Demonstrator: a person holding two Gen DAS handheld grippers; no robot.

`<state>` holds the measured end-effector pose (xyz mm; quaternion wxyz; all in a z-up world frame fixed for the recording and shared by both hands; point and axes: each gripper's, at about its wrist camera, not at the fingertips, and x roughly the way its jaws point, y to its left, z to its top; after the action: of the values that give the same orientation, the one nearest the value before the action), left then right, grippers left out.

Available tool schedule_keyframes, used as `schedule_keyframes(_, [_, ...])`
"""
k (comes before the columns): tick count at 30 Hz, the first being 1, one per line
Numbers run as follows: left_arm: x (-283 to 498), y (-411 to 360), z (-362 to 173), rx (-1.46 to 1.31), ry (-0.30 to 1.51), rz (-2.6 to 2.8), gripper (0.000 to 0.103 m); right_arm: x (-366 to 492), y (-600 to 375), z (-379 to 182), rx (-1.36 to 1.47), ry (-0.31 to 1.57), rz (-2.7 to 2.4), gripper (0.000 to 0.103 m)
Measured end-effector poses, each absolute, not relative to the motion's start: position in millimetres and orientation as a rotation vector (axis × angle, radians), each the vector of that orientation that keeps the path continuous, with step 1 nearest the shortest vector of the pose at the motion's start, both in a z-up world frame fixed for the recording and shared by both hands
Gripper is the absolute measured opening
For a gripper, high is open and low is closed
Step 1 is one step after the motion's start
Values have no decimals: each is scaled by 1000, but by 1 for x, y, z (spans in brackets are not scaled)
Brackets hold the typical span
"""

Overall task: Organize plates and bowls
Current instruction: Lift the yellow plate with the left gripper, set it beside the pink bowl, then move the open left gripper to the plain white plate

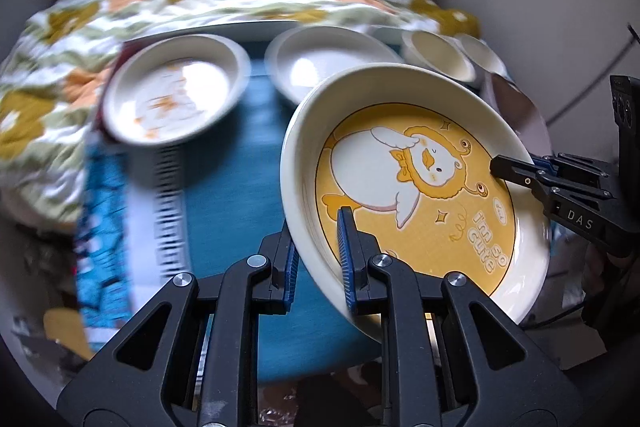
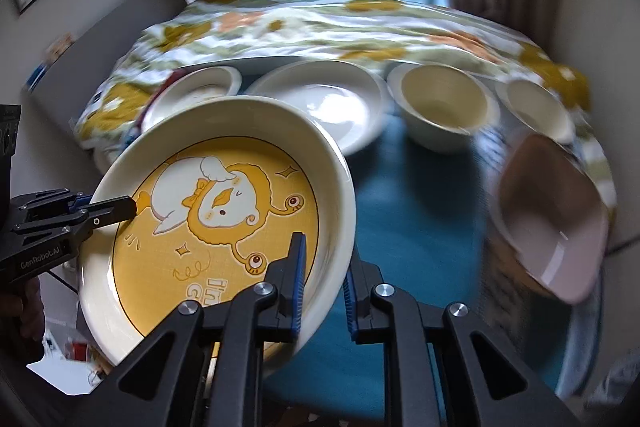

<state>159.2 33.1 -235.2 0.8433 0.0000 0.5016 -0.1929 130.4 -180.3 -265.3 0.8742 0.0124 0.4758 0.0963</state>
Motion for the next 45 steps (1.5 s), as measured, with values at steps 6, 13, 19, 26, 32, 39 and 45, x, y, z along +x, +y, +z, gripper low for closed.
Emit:
schedule_keyframes(6, [150,-32,-254,13,1098,-457,15,108,-243,-281,63,1015,133,16])
schedule_keyframes(13, [140,-77,-291,8,1107,-437,15,100,-284,-312,84,1019,119,16])
schedule_keyframes(19, [139,-87,-307,-6,1068,-396,15,101,-288,-320,73,977,144,16])
schedule_keyframes(26, [142,-88,-320,-42,1075,-374,16,105,-285,-326,71,962,167,17])
schedule_keyframes(32, [143,-92,-319,-6,1080,-346,18,108,-290,-326,94,974,178,17])
schedule_keyframes(39, [137,-89,-313,33,1079,-327,18,106,-301,-325,159,985,182,17])
schedule_keyframes(45, [123,-83,-288,38,1055,-315,18,90,-306,-308,160,982,161,17])
